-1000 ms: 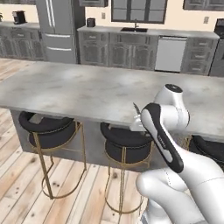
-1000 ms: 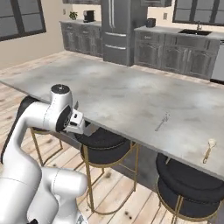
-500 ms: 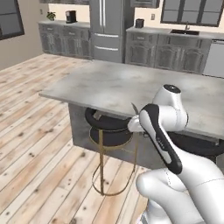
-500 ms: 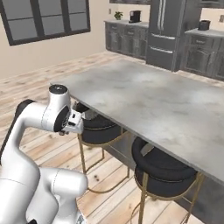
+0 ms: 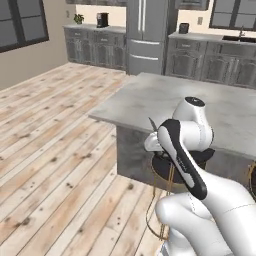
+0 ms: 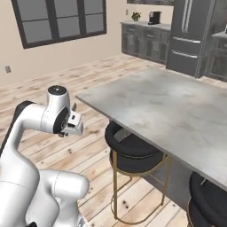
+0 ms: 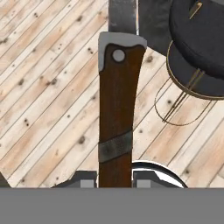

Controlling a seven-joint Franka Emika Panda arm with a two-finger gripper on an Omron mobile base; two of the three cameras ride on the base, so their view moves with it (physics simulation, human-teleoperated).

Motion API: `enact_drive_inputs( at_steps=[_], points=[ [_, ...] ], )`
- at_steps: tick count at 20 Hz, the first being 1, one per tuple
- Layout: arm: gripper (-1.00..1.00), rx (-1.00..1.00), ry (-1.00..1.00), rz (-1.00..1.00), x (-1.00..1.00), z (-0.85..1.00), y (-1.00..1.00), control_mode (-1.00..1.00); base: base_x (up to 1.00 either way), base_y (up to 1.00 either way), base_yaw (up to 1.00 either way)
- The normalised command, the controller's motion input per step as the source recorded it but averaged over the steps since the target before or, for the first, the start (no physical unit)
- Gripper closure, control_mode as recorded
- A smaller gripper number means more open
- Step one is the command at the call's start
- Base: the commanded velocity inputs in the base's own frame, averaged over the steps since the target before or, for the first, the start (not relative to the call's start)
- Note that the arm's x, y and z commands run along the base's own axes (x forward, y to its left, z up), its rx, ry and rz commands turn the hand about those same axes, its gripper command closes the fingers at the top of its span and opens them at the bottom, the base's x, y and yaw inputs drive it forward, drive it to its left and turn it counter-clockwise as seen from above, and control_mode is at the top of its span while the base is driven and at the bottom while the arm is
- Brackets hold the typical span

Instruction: Pick up the metallic utensils from the counter and place them in the open drawer. Make sure not to pick up any wooden utensils.

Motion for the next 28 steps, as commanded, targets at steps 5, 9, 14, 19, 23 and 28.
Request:
enact_drive_inputs(
  at_steps=[5,9,14,19,23,28],
  points=[
    [1.00,0.00,0.00,0.00,0.00,0.00,0.00,1.00,1.00,1.00,0.00],
    [1.00,0.00,0.00,0.00,0.00,0.00,0.00,1.00,0.99,1.00,0.00],
    [1.00,0.00,0.00,0.00,0.00,0.00,0.00,1.00,0.96,1.00,-0.04],
    [1.00,0.00,0.00,0.00,0.00,0.00,0.00,1.00,1.00,1.00,-0.21],
    [1.00,0.00,0.00,0.00,0.00,0.00,0.00,1.00,1.00,1.00,-0.36],
    [1.00,0.00,0.00,0.00,0.00,0.00,0.00,1.00,1.00,1.00,-0.39]
  ],
)
